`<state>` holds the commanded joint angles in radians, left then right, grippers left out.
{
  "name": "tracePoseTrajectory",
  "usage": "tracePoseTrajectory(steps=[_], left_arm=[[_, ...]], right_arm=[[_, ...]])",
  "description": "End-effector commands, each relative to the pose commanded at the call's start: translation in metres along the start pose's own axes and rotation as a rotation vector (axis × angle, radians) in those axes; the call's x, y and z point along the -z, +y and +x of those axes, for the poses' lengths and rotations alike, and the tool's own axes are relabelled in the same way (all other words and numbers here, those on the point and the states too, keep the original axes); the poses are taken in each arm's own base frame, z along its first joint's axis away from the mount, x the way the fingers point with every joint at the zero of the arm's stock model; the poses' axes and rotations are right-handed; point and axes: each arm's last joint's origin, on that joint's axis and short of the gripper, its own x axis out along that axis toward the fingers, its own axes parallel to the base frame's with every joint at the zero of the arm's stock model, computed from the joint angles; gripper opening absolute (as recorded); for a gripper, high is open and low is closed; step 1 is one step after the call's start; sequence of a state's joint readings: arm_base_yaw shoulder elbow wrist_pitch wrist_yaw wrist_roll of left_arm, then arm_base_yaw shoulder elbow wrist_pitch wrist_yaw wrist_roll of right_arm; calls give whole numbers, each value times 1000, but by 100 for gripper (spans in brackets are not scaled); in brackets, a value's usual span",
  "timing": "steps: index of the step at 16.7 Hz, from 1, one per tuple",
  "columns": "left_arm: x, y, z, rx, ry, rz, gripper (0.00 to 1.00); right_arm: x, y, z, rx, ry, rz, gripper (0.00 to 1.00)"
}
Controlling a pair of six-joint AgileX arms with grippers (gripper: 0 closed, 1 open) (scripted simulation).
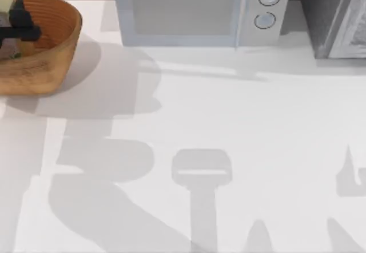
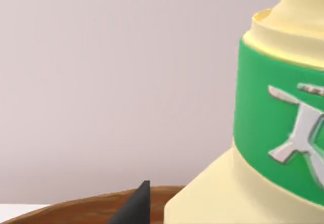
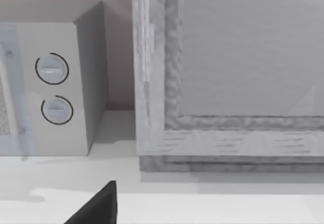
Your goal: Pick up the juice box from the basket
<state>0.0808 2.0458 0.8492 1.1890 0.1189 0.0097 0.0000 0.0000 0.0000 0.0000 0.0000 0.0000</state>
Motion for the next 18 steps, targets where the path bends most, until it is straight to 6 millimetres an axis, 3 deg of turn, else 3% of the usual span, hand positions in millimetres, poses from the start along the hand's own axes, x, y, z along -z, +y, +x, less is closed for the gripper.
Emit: tracePoseTrajectory(steps=[8,16,18], left_arm=[[0,0,0,0,0,0,2],[0,0,0,0,0,0,0],[-9,2,-1,-6,-22,6,0]], right_arm=[[0,0,0,0,0,0,100],[0,0,0,0,0,0,100],[0,0,0,0,0,0,100]])
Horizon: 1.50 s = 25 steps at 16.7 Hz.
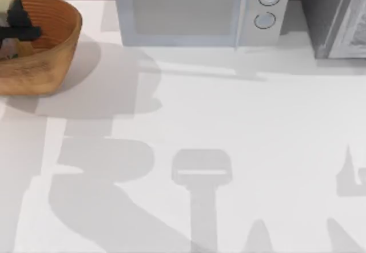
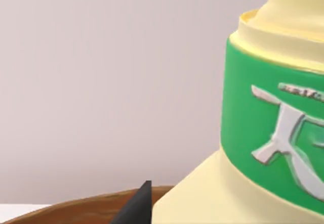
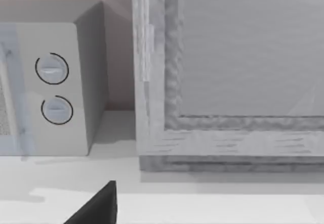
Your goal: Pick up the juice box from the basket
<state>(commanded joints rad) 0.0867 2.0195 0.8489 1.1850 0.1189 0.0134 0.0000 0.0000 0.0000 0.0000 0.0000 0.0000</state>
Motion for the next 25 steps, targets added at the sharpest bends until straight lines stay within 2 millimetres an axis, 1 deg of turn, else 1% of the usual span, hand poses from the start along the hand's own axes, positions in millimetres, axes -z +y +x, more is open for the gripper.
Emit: tracePoseTrajectory(steps=[2,4,8,12,15,17,22,23,25], left_arm=[[-7,0,2,0,0,0,0],[-23,1,6,0,0,0,0],[-68,1,12,0,0,0,0],[-118,1,9,0,0,0,0],[-144,0,4,0,0,0,0],[-149,0,2,0,0,0,0],[-147,0,2,-1,5,1,0],[-147,0,0,-1,11,-1,0],[-148,-2,-13,-1,28,-7,0]], right_arm=[[0,0,0,0,0,0,100],[0,0,0,0,0,0,100],[0,0,0,0,0,0,100],[0,0,0,0,0,0,100],[0,0,0,0,0,0,100],[0,0,0,0,0,0,100],[0,0,0,0,0,0,100],[0,0,0,0,0,0,100],[0,0,0,0,0,0,100]])
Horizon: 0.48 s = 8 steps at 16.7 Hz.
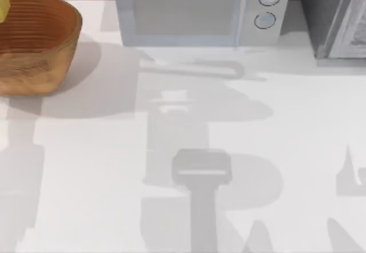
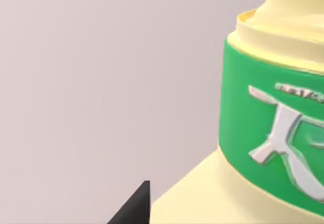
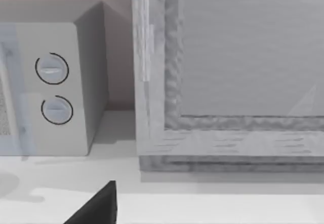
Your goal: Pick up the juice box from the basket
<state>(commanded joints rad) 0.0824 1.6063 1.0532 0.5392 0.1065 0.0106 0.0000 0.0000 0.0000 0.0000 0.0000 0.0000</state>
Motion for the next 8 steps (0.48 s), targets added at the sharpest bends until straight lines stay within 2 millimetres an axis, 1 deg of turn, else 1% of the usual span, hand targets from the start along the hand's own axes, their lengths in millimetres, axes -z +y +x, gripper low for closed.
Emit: tracePoseTrajectory(steps=[2,4,6,8], left_arm=[[-6,-4,-22,0,6,-5,0],[-15,-9,-54,1,-6,-6,0],[-22,-15,-94,2,-28,-4,0],[-20,-21,-137,2,-49,-2,0]], right_arm=[[0,0,0,0,0,0,100],[0,0,0,0,0,0,100],[0,0,0,0,0,0,100],[0,0,0,0,0,0,100]])
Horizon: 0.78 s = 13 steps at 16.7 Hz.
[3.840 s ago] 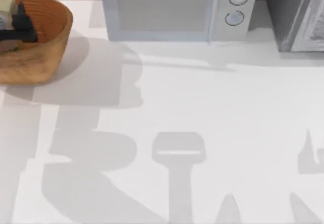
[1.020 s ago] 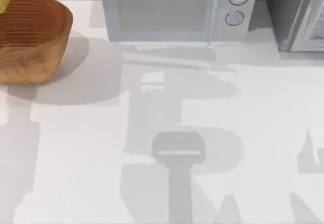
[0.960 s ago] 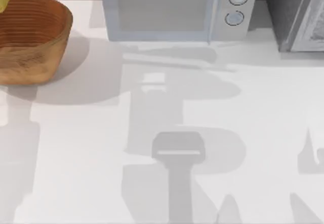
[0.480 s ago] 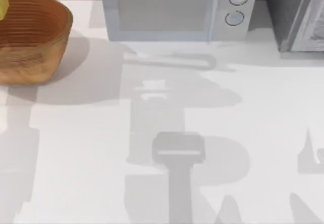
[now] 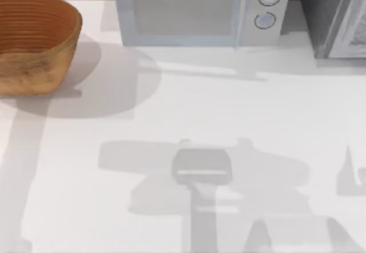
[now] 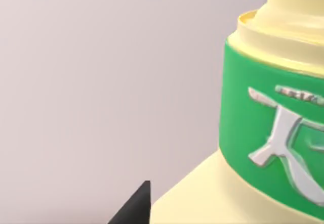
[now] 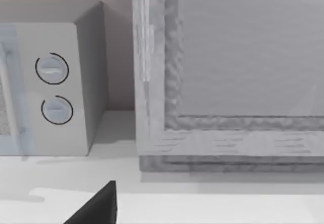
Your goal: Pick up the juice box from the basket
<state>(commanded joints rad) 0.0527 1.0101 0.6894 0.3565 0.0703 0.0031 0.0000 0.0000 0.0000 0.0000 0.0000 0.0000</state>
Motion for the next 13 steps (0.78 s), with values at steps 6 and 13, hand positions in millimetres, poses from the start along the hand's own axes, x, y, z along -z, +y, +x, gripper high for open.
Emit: tracePoseTrajectory(steps=[6,13], left_arm=[[52,-10,-107,-2,-50,6,0],[137,-13,-135,-9,29,9,0]], right_arm=[[0,0,0,0,0,0,100],[0,0,0,0,0,0,100]])
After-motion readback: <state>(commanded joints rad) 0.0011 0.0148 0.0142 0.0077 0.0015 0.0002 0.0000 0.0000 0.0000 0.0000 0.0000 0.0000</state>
